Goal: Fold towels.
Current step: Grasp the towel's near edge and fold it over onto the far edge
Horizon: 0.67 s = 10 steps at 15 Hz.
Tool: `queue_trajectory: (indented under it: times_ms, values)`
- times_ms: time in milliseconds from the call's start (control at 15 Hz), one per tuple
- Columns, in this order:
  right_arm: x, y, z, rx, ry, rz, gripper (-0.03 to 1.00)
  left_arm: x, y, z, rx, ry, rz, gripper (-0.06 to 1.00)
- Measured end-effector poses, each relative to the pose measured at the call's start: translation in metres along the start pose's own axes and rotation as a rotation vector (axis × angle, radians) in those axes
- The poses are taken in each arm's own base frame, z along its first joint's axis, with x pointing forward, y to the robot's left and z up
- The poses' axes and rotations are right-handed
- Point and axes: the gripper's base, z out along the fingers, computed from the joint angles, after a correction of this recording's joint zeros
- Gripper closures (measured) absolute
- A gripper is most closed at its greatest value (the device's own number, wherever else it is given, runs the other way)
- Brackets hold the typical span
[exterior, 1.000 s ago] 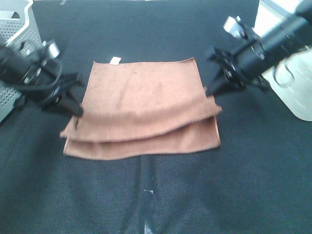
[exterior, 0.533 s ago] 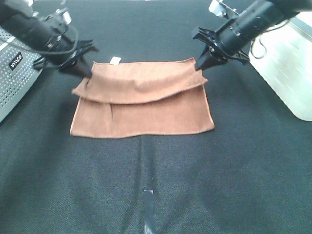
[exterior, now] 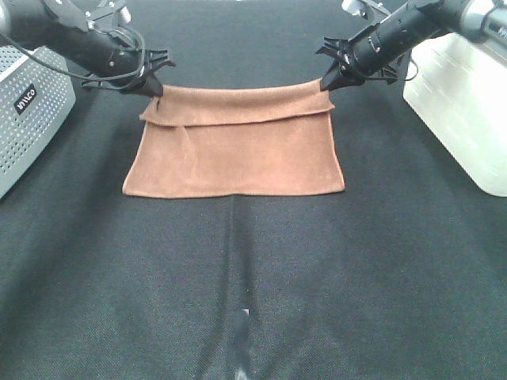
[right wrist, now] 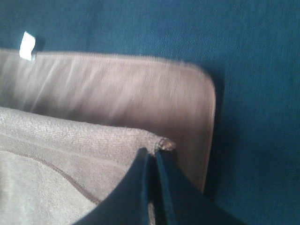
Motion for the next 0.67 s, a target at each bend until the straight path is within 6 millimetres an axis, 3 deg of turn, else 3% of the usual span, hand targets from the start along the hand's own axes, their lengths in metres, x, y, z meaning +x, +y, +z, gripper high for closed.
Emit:
queue_trajectory:
  times_ms: [200, 533, 667]
  values:
    - [-0.002, -0.009, 0.011, 0.020, -0.065, -0.014, 0.97, -0.008, 0.005, 0.013, -0.013, -0.089, 0.012, 0.94]
    - [-0.002, -0.014, 0.029, 0.004, -0.148, -0.039, 0.96, -0.001, 0.019, 0.033, -0.055, -0.155, 0.038, 0.93]
    - [-0.002, -0.008, 0.032, 0.004, -0.152, -0.062, 0.89, 0.000, 0.021, 0.035, -0.061, -0.166, 0.039, 0.83]
